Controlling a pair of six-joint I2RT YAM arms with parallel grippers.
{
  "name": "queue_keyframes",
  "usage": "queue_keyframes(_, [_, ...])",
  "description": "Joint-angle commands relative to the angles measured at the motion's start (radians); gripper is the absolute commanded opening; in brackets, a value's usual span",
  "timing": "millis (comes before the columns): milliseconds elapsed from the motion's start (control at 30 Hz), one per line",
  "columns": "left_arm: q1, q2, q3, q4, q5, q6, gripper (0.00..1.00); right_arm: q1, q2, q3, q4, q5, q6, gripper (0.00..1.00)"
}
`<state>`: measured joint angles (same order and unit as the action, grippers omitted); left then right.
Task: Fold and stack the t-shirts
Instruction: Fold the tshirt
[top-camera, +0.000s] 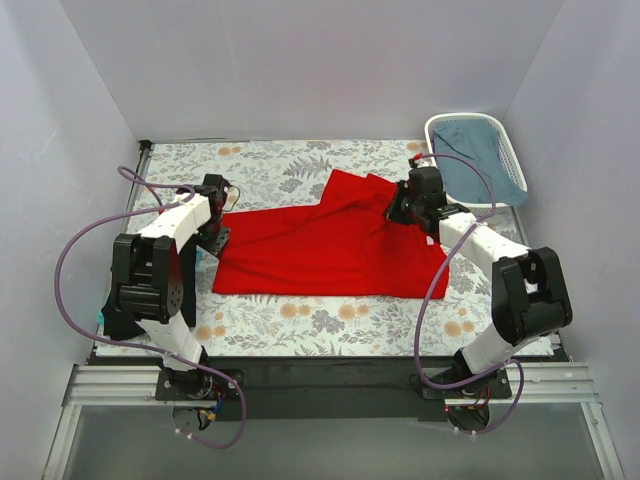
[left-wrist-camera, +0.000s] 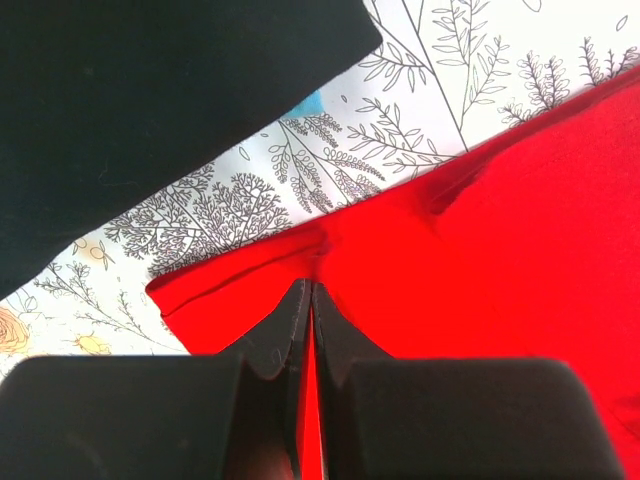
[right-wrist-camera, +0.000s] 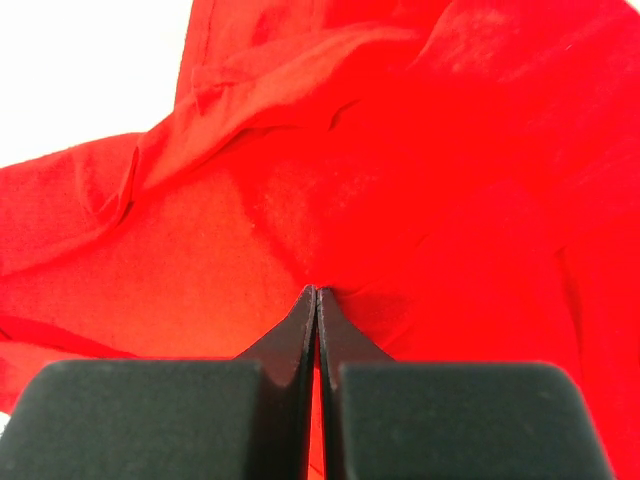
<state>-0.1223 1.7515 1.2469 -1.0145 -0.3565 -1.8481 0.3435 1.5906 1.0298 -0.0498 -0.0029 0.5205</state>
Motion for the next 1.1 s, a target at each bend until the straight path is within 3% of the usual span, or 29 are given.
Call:
queue_keyframes(0, [0.009, -0.053, -0.006, 0.013, -0.010, 0.006, 0.00, -0.012, -0.057, -0.007, 0.039, 0.023, -0.010, 0.01])
queue_keyframes(533, [0.018, -0.050, 0.003, 0.033, 0.008, 0.015, 0.00, -0.029, -0.044, -0.007, 0.041, 0.034, -0.040, 0.01])
queue_keyframes(1067, [0.039, -0.057, -0.023, 0.056, 0.016, 0.032, 0.00, -0.066, -0.132, -0.068, 0.041, 0.083, -0.056, 0.01])
